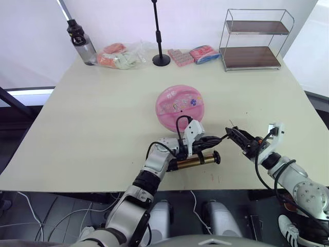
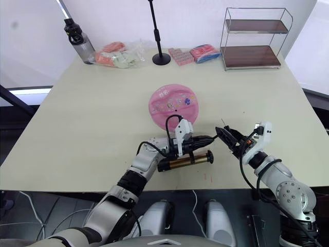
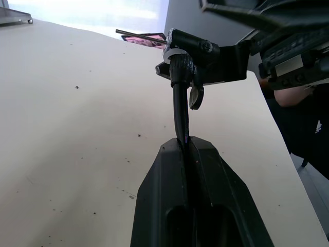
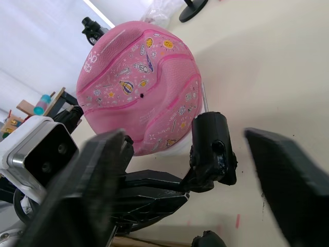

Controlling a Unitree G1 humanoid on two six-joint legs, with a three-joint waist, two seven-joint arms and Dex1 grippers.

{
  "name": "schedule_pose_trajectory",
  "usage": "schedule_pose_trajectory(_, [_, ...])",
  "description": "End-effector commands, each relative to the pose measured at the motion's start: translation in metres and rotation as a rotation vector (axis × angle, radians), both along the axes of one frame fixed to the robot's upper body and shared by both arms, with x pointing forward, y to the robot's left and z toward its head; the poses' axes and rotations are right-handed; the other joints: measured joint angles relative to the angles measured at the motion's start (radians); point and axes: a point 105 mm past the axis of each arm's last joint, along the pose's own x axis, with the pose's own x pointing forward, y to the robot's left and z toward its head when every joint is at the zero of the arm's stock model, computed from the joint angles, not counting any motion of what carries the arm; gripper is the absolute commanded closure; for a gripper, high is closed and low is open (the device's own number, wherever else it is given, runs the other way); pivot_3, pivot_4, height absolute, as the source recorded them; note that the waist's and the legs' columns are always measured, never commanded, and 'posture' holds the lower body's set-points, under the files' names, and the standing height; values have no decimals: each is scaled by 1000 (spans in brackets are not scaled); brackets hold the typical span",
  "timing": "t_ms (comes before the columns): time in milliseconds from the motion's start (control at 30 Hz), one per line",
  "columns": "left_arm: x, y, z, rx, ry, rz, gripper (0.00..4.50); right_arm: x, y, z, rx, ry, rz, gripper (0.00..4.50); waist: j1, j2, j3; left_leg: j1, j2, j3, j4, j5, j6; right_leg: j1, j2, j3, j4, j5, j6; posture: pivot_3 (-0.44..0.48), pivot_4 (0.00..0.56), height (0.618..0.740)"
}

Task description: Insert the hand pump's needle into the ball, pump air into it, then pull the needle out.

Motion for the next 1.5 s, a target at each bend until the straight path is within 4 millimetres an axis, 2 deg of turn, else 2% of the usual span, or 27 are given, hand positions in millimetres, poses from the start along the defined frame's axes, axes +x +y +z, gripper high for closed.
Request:
schedule_pose_trajectory(33, [-2, -3, 9, -24, -39, -11, 4500, 0, -1, 8, -15, -35, 7, 2474, 0, 0, 0, 0, 0, 0, 0, 0, 0, 0, 0, 0, 0, 0, 0, 0, 150, 740])
schedule_pose_trajectory(100, [-2, -3, 9, -22, -39, -12, 4500, 0, -1, 8, -15, -34, 7, 3624, 0, 0, 0, 0, 0, 0, 0, 0, 0, 0, 0, 0, 0, 0, 0, 0, 150, 740])
schedule_pose_trajectory(133, [-2, -3, 8, -22, -38, -12, 4500, 0, -1, 8, -15, -34, 7, 3989, 0, 0, 0, 0, 0, 0, 0, 0, 0, 0, 0, 0, 0, 0, 0, 0, 150, 740])
schedule_pose_trajectory(167, [-2, -3, 8, -21, -38, -11, 4500, 0, 0, 7, -17, -33, 8, 4157, 0, 0, 0, 0, 0, 0, 0, 0, 0, 0, 0, 0, 0, 0, 0, 0, 150, 740])
schedule_pose_trajectory(533, [-2, -1, 5, -24, -32, 0, 4500, 2, 2, 11, -45, -51, 1, 4156, 0, 0, 0, 0, 0, 0, 0, 0, 0, 0, 0, 0, -1, 0, 0, 0, 150, 740])
schedule_pose_trajectory(567, [-1, 1, 8, -32, -38, 7, 4143, 2, 3, 13, -60, -66, 11, 4156, 0, 0, 0, 0, 0, 0, 0, 0, 0, 0, 0, 0, -1, 0, 0, 0, 150, 740])
schedule_pose_trajectory(600, [0, 1, 10, -38, -42, 12, 4143, 2, 3, 14, -70, -76, 19, 4156, -1, 0, 0, 0, 0, 0, 0, 0, 0, 0, 0, 0, -1, 0, 0, 0, 150, 740])
schedule_pose_trajectory(767, [1, 4, 18, -52, -79, 13, 2015, 0, 4, 23, -116, -149, 44, 4156, -1, 0, 0, -1, 0, 0, 0, 0, 1, 0, 0, 0, -2, 0, 0, 0, 150, 740])
schedule_pose_trajectory(900, [-3, 13, 36, -78, -138, 20, 313, -3, 5, 28, -172, -203, 89, 4156, -4, 0, 0, -1, 0, 0, -1, 0, 1, 0, 0, 0, -3, 0, 0, 0, 150, 740])
schedule_pose_trajectory(933, [-4, 16, 41, -82, -153, 24, 71, -4, 5, 30, -191, -225, 99, 4156, -5, 0, 0, -1, 0, 0, -1, 0, 1, 0, 0, 0, -3, 0, 0, 0, 150, 740])
schedule_pose_trajectory(1067, [-10, 29, 61, -94, -217, 44, 71, -7, 5, 35, -277, -306, 145, 4156, -10, 0, 0, -1, 1, 0, -1, 0, 1, 0, 0, 0, -4, 0, 0, 0, 150, 740])
schedule_pose_trajectory(1267, [-3, 69, 100, -91, -320, 174, 71, -16, 5, 47, -451, -554, 226, 4156, -17, 0, 1, -1, 1, 0, -1, -1, 1, 0, 0, 0, -4, 1, 1, 0, 150, 740])
schedule_pose_trajectory(1500, [8, 110, 120, 33, -361, 236, 71, -16, 6, 52, -564, -686, 253, 4156, -19, 0, 1, 0, 1, 0, -2, -1, 1, 0, 0, 0, -5, 1, 1, 0, 150, 740])
